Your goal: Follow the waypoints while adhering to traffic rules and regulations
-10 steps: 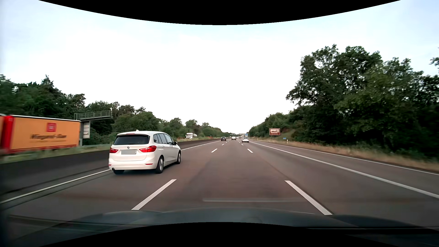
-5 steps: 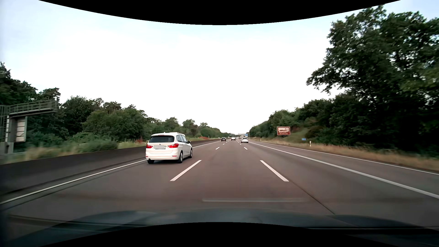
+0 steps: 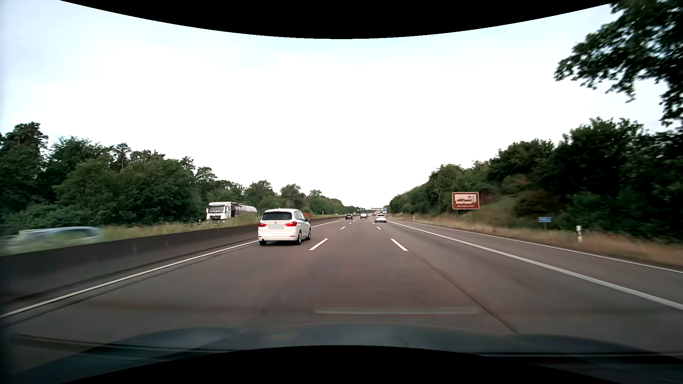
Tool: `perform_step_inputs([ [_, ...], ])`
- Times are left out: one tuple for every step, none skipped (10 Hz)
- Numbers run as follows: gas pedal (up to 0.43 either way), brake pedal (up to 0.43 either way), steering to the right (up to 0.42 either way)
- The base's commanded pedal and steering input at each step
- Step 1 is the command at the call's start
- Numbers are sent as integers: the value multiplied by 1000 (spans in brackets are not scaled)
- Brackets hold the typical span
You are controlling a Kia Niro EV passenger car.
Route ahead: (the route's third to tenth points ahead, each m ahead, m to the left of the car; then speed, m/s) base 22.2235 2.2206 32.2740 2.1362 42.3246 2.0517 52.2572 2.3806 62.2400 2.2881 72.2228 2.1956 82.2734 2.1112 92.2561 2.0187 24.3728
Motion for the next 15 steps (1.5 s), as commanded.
perform_step_inputs([
  [157,0,-4],
  [157,0,-4],
  [157,0,-3],
  [157,0,-3],
  [157,0,-3],
  [157,0,-3],
  [157,0,-3],
  [157,0,-3],
  [157,0,-3],
  [157,0,-3],
  [157,0,-3],
  [157,0,-3],
  [157,0,-2],
  [157,0,-2],
  [157,0,-2],
])
